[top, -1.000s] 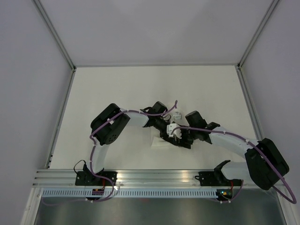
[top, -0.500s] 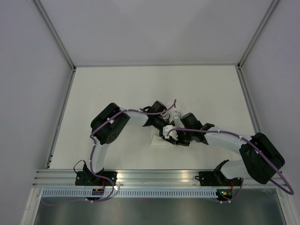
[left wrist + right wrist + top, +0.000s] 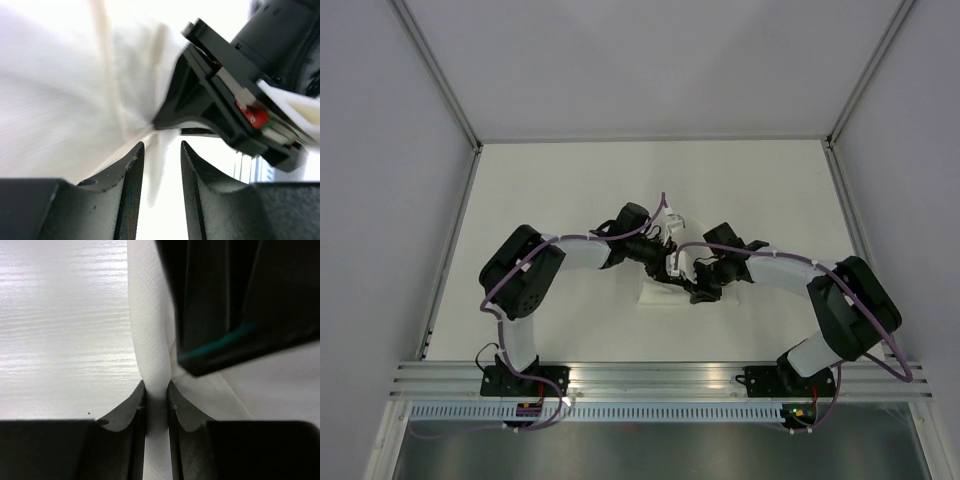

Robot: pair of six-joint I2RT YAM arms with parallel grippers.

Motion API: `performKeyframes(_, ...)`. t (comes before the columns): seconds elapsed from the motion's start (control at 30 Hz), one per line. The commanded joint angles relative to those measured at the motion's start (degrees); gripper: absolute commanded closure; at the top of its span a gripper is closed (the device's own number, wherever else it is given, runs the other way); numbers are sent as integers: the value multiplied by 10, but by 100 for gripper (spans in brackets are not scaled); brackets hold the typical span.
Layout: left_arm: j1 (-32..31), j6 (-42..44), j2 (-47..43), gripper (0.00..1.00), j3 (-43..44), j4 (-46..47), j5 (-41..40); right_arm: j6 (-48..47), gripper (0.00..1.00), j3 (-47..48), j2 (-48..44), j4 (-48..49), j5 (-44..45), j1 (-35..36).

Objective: Fold the napkin, place the utensils inside, and roll it up
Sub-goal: Roll the napkin with the utensil

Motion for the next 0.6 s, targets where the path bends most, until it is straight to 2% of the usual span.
performKeyframes(0.0, 23, -53, -67, 59, -39, 104, -73, -57, 97, 33, 61, -114, -33, -35)
performKeyframes(0.17, 21, -58, -143, 59, -134, 210, -188, -112, 98, 117, 155, -222, -85, -83)
performKeyframes(0.23, 15, -38, -163, 59, -188, 250, -215, -132, 98, 149, 193, -248, -93, -91)
performKeyframes(0.33, -10, 1, -196, 59, -238, 314, -304, -148, 98, 180, 232, -288, -98, -105)
performKeyframes(0.43, -59, 69, -212, 58, -260, 333, -353, -149, 98, 202, 259, -299, -99, -110)
performKeyframes(0.57, -155, 179, -201, 58, -241, 299, -452, -145, 97, 219, 279, -306, -94, -111)
